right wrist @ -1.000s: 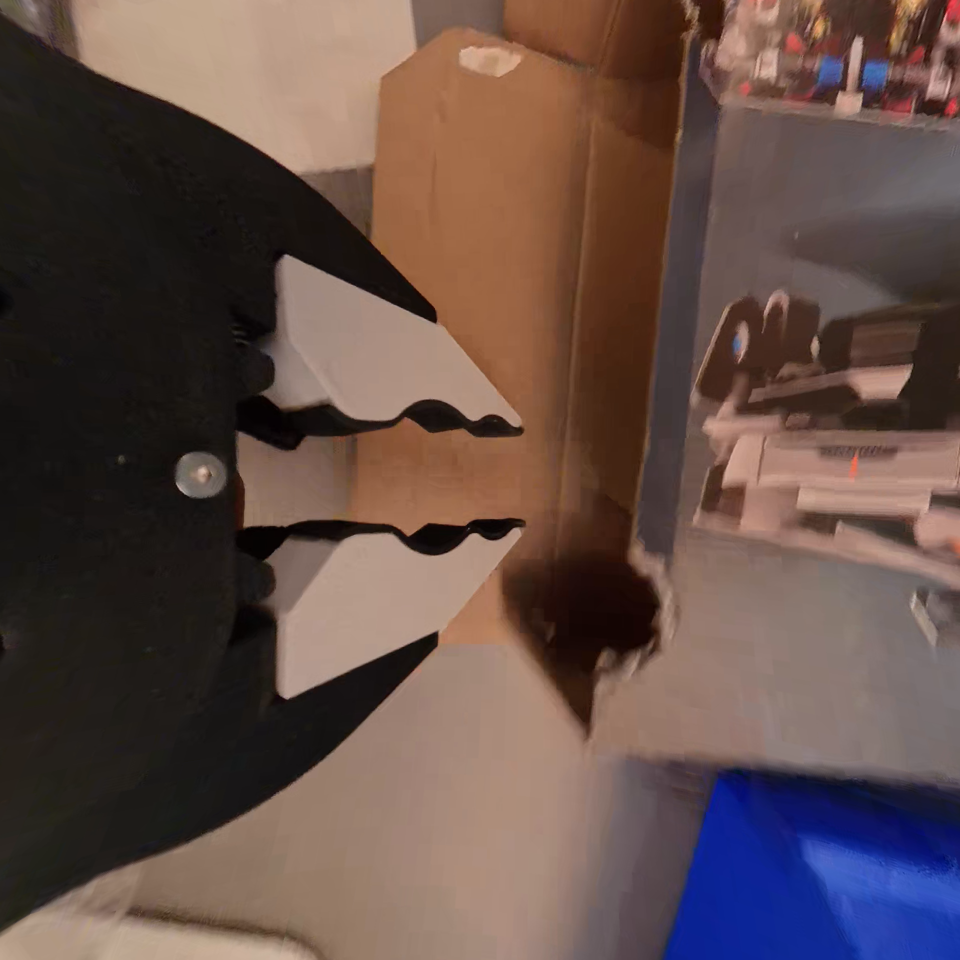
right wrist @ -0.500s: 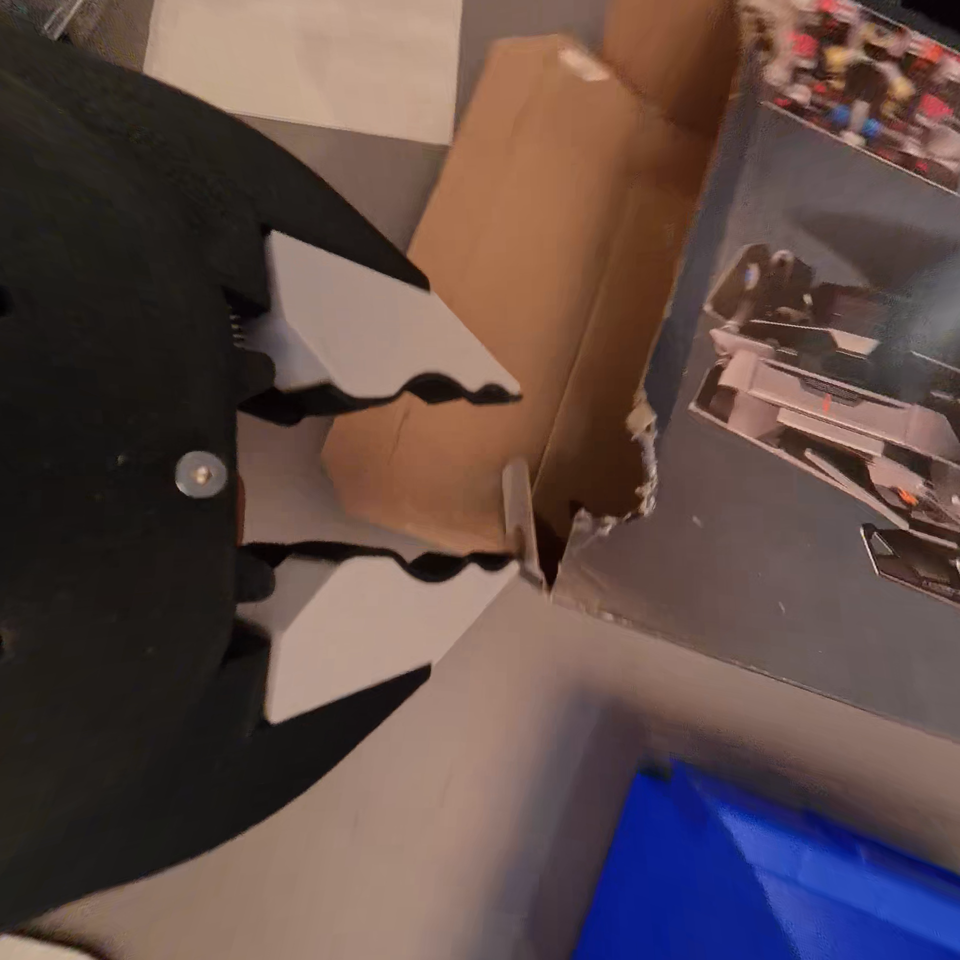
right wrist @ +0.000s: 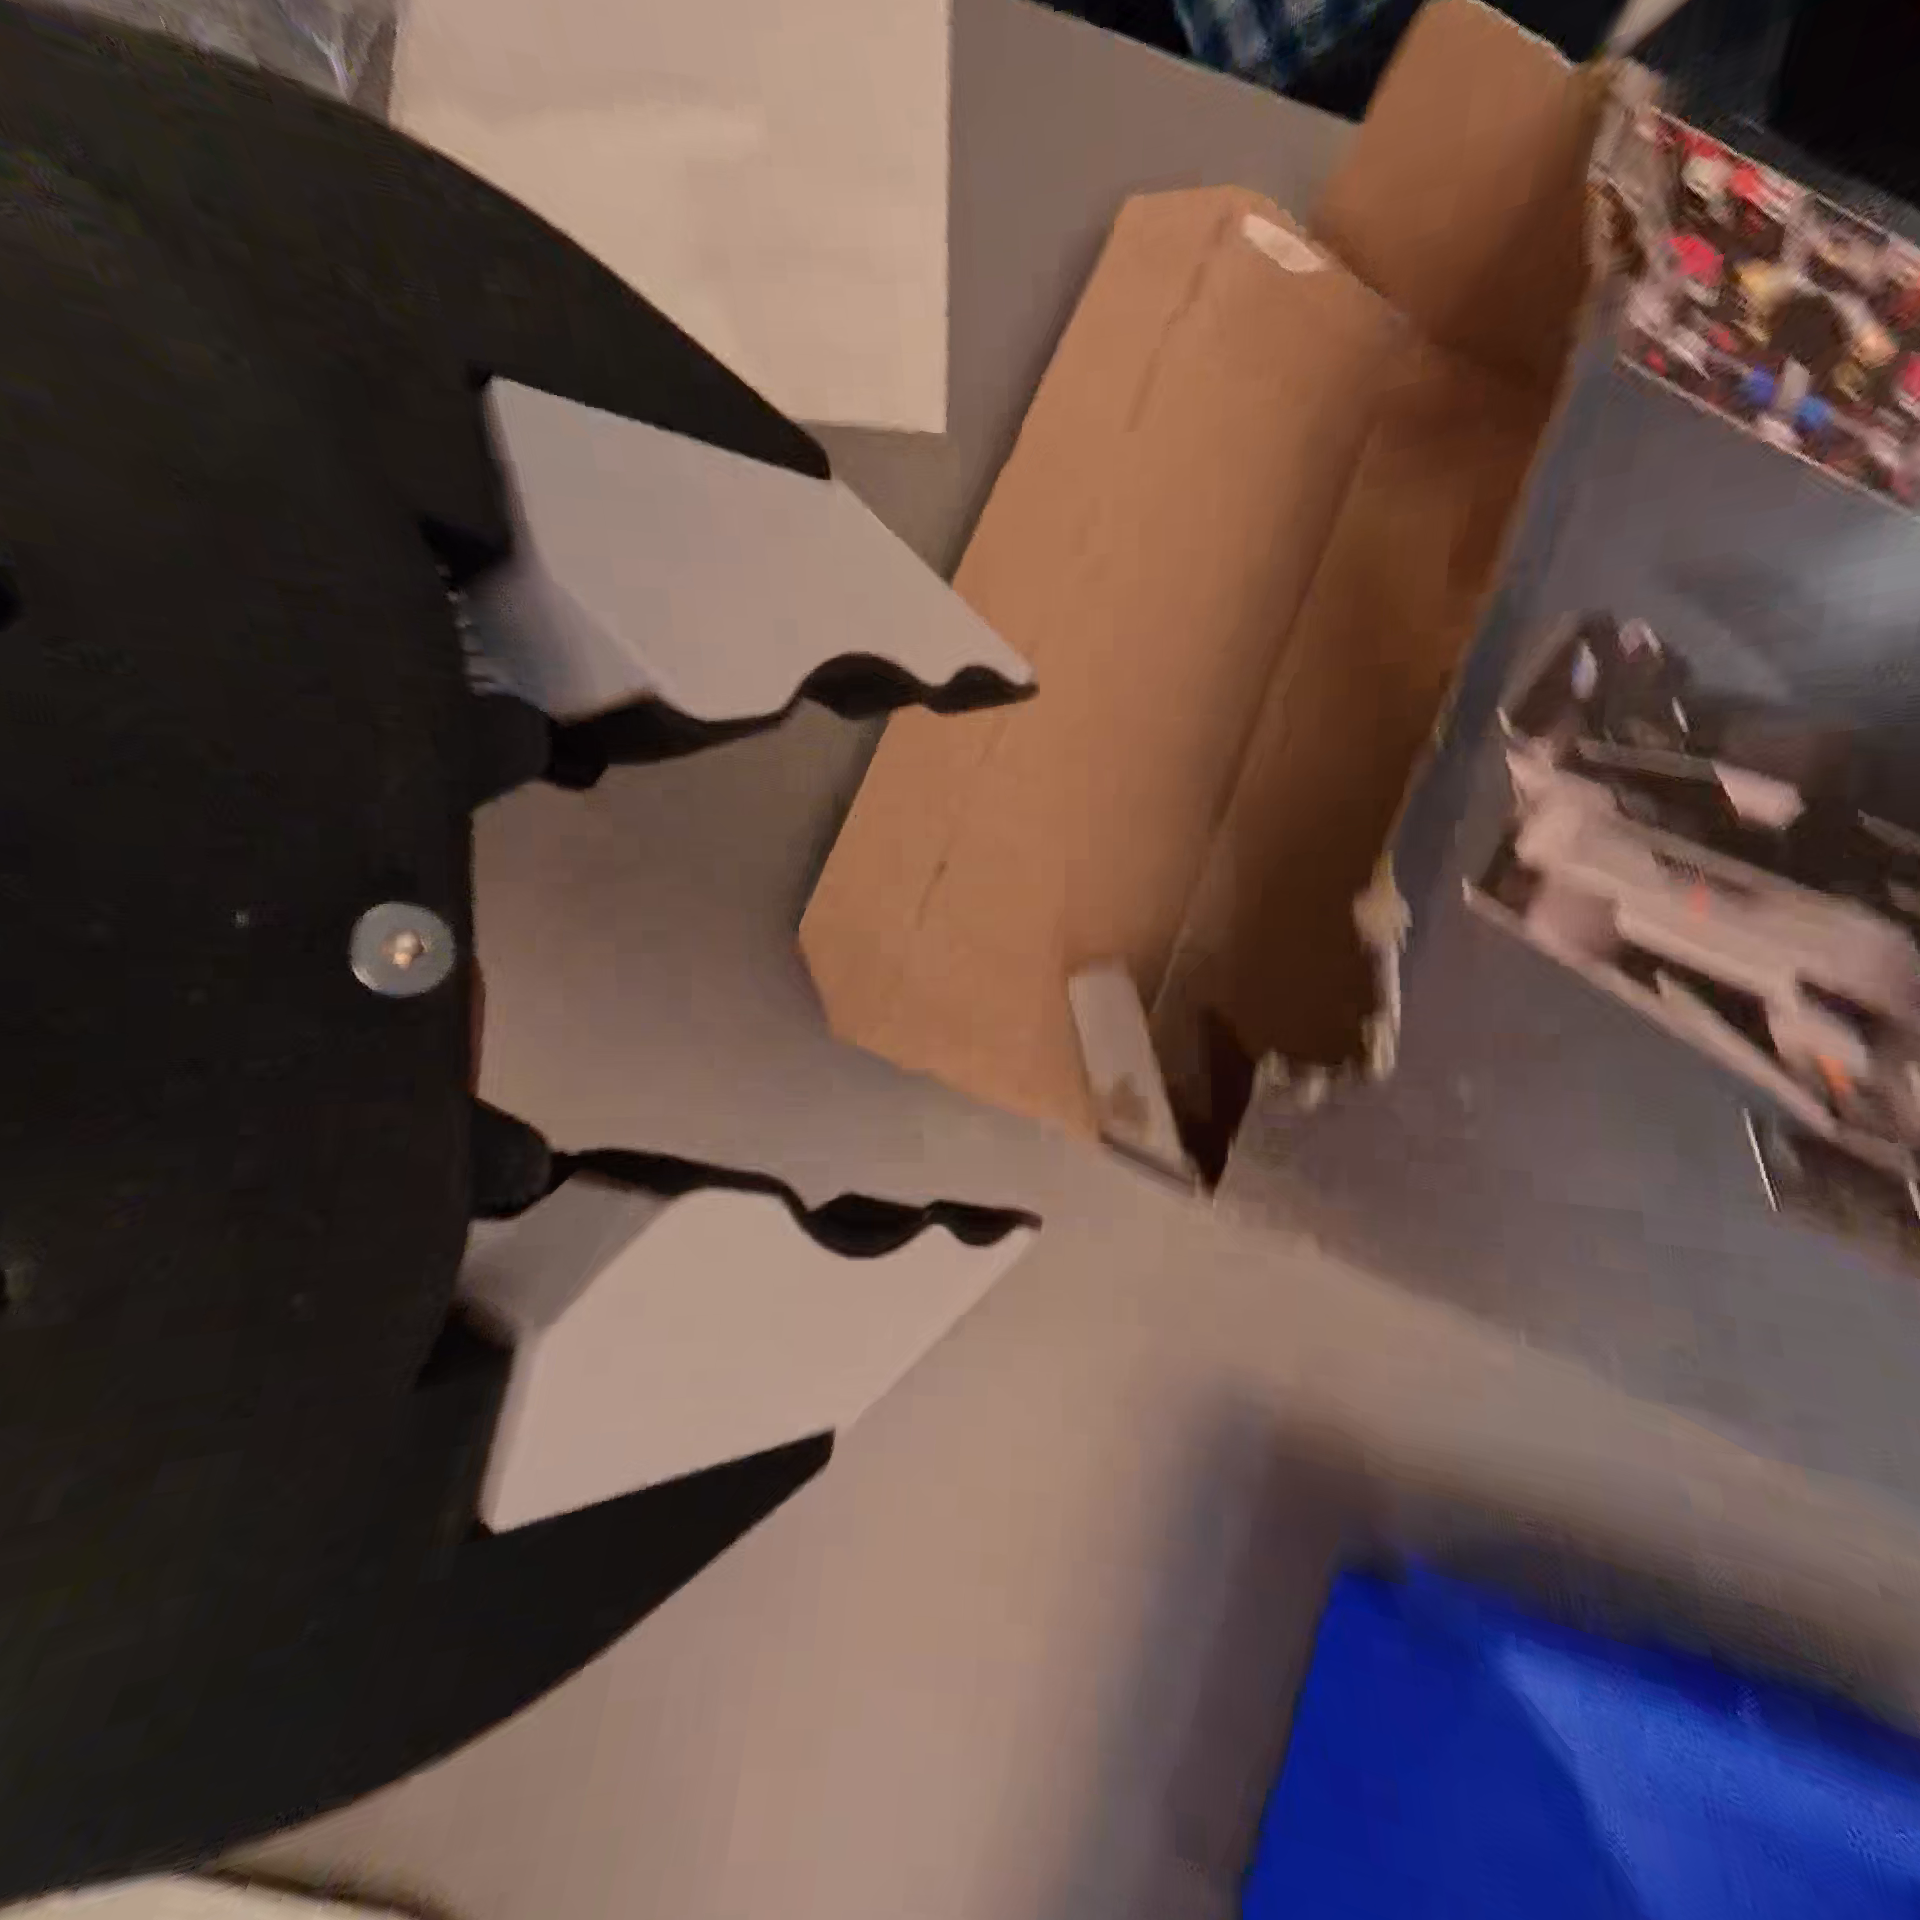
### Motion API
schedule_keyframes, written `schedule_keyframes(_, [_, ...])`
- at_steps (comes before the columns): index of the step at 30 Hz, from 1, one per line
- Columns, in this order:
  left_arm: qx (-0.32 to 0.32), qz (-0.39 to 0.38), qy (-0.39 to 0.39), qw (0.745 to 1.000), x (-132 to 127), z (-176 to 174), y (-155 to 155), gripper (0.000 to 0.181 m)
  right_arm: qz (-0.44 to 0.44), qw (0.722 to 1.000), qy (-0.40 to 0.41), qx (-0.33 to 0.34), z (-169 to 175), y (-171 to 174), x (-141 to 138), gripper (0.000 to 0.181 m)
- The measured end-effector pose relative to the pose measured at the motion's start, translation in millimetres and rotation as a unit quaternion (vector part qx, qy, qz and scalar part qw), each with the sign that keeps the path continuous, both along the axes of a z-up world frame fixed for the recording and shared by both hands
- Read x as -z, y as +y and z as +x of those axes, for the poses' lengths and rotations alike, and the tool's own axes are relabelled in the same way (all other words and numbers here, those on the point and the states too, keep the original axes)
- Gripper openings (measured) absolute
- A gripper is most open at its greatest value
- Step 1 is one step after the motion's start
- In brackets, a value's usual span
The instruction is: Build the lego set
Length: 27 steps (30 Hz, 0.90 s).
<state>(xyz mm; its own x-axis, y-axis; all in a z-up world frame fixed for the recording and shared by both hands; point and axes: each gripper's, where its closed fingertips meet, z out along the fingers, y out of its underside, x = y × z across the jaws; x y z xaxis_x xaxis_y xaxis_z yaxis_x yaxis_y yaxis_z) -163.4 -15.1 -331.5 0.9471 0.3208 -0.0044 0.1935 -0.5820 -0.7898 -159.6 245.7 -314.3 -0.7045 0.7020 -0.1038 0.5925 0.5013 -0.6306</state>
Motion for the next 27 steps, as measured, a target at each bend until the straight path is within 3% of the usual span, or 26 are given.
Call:
schedule_keyframes(2, [-0.007,0.010,0.006,1.000,-6.0,2.6,5.0,0.128,0.003,1.000,0.014,0.002,-15.3,10.5,-1.9,0.099])
schedule_keyframes(7, [-0.010,0.013,0.014,1.000,-10.1,3.0,25.5,0.127,-0.020,0.998,-0.024,-0.062,-31.5,-23.9,18.0,0.085])
schedule_keyframes(9, [-0.016,0.010,0.018,1.000,-8.0,2.9,27.6,0.133,-0.017,0.998,-0.023,-0.060,-31.3,-29.0,20.5,0.089])
schedule_keyframes(12, [-0.002,0.009,0.019,1.000,-7.1,2.4,19.6,0.134,-0.020,0.998,-0.029,-0.053,-17.4,-32.1,20.1,0.076])
schedule_keyframes(24, [0.152,-0.009,-0.009,0.988,-3.1,-9.8,-42.2,0.136,0.051,0.998,-0.034,0.004,59.4,-101.3,27.7,0.099])
schedule_keyframes(27, [0.167,-0.022,-0.002,0.986,-4.3,-17.4,-58.3,0.138,0.063,0.997,-0.019,-0.048,73.0,-104.5,24.9,0.095])
